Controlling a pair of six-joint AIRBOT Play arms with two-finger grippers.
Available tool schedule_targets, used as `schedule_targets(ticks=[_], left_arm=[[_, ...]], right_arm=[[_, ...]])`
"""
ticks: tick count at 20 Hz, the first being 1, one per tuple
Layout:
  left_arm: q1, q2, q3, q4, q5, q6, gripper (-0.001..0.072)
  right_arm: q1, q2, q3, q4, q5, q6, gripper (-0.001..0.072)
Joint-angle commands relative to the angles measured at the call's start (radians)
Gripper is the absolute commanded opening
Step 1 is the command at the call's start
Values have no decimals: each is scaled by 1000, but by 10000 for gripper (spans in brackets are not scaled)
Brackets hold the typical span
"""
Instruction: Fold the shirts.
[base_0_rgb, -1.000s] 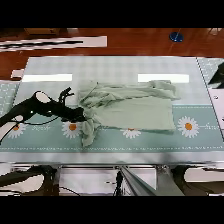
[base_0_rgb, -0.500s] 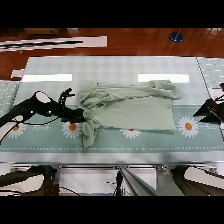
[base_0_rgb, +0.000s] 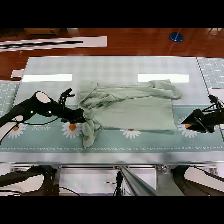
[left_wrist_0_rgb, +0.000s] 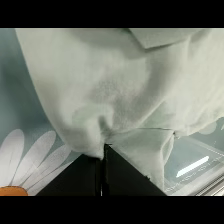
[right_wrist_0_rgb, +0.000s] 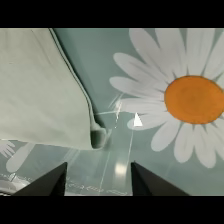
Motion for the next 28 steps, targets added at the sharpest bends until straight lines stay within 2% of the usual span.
schedule_targets(ticks=[1, 2, 7, 10, 11, 14, 15, 19, 22, 25, 28], left_arm=[[0, 0, 0, -1, 3, 0, 27], [0, 0, 0, -2, 3, 0, 27], [0, 0, 0, -2, 3, 0, 27], [0, 0, 0, -2, 3, 0, 27], [0, 0, 0, -2, 3, 0, 27], [0, 0, 0, -1, 5, 1, 27], [0, 0, 0, -1, 4, 1, 27], [0, 50, 69, -16, -38, 26, 25], [0, 201, 227, -28, -42, 26, 25], [0, 389, 478, -27, -4, 26, 25], [0, 549, 725, 8, 158, 26, 25]], right_arm=[[0, 2, -68, 51, -60, -35, 506], [0, 2, -87, 65, -72, -46, 545], [73, 2, -169, 89, -159, -57, 545], [163, 2, -173, 92, -266, -3, 517], [189, 2, -173, 92, -293, 23, 464], [246, 2, -173, 101, -331, 57, 49], [251, 2, -173, 114, -328, 54, 18], [249, 34, -108, 251, -211, -51, 18], [249, 182, 0, 487, -185, -113, 18], [249, 369, 191, 654, -233, -122, 18], [249, 518, 437, 652, -348, -87, 18]])
